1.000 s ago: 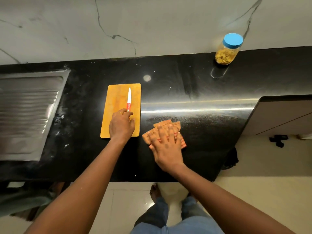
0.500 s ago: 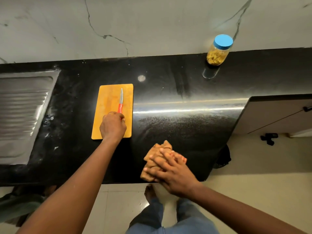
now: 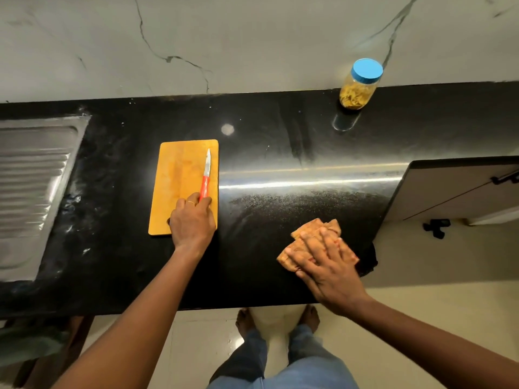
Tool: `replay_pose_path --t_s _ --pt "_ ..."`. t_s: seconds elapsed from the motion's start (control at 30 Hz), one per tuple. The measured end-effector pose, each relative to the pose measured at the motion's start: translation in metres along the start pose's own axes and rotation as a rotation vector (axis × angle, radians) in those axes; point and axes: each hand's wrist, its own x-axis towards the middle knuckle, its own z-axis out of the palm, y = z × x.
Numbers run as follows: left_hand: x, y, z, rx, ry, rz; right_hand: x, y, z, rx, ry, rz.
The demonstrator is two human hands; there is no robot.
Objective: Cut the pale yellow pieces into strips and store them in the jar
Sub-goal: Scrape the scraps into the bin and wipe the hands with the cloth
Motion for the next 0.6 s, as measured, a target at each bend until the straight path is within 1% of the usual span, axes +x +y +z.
replay_pose_path --t_s 0.13,0.2,0.3,0.4,0.47,0.6 --pt "0.0 -0.001 -0.003 -0.017 -0.004 0.001 0.057 -0.055 0.0 0.067 -0.022 -0.066" --pt "0.003 -0.002 -0.006 -0.046 -0.019 -0.021 0.095 -0.07 -0.002 0.081 -0.014 -0.017" --pt "0.009 -0.007 -0.009 -0.052 -0.049 -0.008 0.153 -0.076 -0.007 0.132 -0.004 0.126" --pt "0.013 -0.01 -0.01 -0.063 -0.041 0.015 0.192 -0.064 -0.014 0.127 0.0 0.216" --pt "0.016 -0.012 -0.009 -0.06 -0.03 0.04 0.198 -0.042 -0.018 0.117 0.001 0.3" --pt "0.024 -0.012 -0.007 -0.024 -0.026 0.045 0.174 0.029 -0.021 0.106 0.042 0.603"
